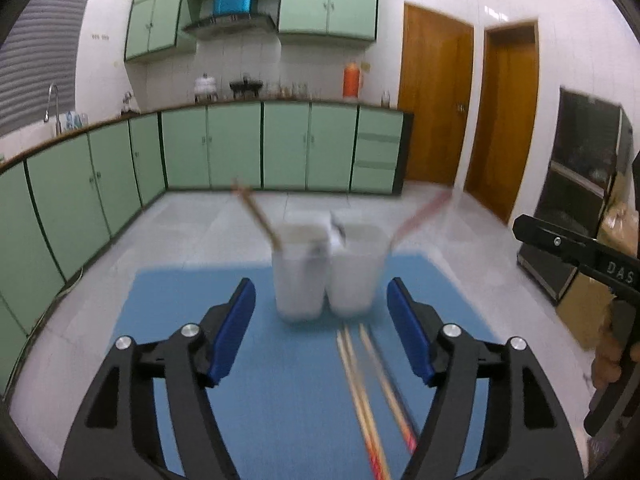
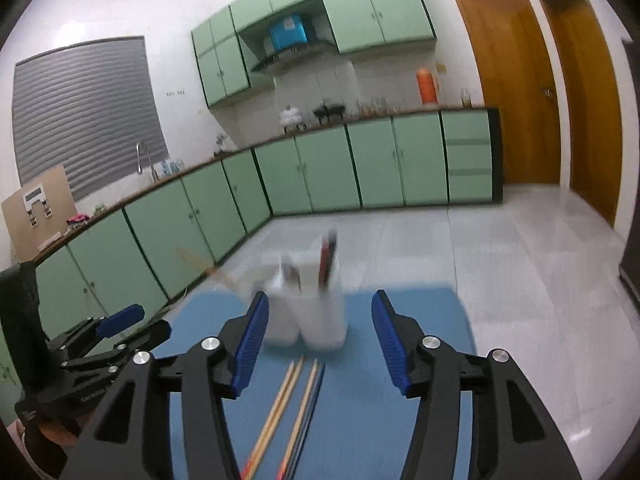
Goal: Organize utensils
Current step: 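Lower the wooden chopstick into the holder with the left tool while the right drops the red one, then move both open tools back down over the remaining chopsticks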
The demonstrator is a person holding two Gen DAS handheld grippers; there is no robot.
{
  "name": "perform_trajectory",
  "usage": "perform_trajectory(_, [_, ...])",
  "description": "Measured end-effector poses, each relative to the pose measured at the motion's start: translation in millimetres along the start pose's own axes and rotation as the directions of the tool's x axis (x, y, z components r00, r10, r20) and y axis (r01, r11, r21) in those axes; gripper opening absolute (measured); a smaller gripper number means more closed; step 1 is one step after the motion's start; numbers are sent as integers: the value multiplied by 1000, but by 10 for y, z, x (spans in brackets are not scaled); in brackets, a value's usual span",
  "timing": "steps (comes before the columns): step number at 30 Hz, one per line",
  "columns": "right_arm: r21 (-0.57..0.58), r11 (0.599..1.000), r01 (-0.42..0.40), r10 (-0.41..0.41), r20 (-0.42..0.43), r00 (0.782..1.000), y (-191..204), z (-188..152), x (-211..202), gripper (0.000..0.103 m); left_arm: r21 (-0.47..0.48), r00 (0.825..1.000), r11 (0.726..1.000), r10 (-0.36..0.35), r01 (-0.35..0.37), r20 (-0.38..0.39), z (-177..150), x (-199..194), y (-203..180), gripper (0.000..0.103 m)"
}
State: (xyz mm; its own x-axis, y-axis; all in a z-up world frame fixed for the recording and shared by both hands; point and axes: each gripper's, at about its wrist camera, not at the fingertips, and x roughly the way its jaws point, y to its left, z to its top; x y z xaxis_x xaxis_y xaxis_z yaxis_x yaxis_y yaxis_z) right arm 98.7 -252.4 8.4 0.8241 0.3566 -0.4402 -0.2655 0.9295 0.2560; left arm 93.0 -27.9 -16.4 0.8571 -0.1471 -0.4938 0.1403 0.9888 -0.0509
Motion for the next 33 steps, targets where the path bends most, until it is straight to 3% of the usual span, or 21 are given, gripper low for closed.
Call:
perform_trajectory(2, [-2,1000,30,-30,-51,998,7,-297,2,55,7,999,1000,-2,2,-49,-204,19,7,71])
perform_trajectory(4, [8,1000,28,-27,-109,994,11,-559,0,67,3,994,1000,-5,6,-113,-442,47,27,78])
perform_trajectory(8, [18,999,38,-33,-233,972,32,-1120,34,71,-5,981,1000,-1,0,-196,-754,99,102,84])
perform_trajectory(10, [25,998,55,-46,-280,959,41,-1328,60,78,-9,972,1000,5,-7,-233,-904,118,151,88])
perform_trajectory(17, [2,998,65,-60,-333,941,109,-1695,16,79,9,951,1000,32,-30,-308,-1242,97,172,90])
perform_trajectory(24, [-35,999,37,-47,-348,936,251,-1790,29,64,34,945,999,28,-18,-325,-1342,35,78,90])
perform_trajectory(33, [-160,985,58,-114,-366,924,456,-1878,88,42,47,947,999,8,8,-321,-1326,32,-18,90])
